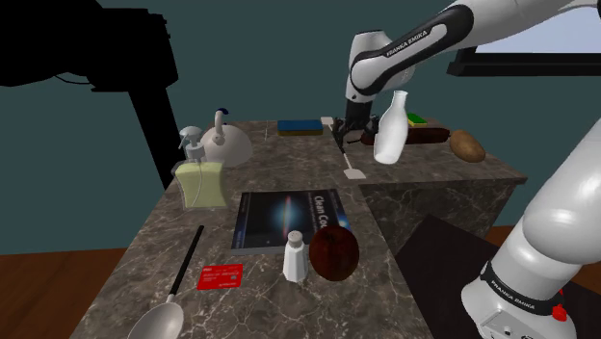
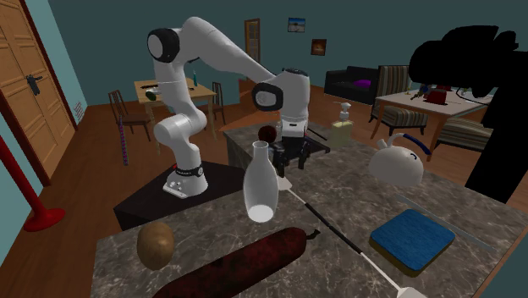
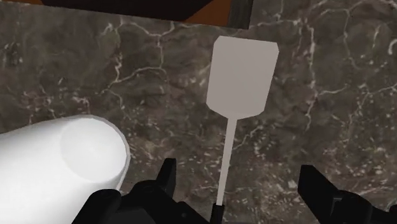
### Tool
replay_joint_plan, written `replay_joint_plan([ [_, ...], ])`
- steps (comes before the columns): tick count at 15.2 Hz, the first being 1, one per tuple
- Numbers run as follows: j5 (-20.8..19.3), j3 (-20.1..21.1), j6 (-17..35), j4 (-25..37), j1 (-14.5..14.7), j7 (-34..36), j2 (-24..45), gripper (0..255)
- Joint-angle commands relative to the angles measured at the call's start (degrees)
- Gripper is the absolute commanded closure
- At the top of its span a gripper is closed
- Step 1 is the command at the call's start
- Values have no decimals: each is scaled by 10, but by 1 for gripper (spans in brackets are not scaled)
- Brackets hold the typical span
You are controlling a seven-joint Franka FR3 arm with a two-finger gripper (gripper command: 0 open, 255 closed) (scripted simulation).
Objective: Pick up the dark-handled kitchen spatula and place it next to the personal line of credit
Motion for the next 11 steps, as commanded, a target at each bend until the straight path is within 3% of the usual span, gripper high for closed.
replay_joint_plan([
  [1, 2, -7, 25, 24, -8, 12, 41, 0],
  [4, 5, -13, 48, 50, -14, 27, 82, 0],
  [11, 4, -14, 102, 31, -15, 27, 118, 0],
])
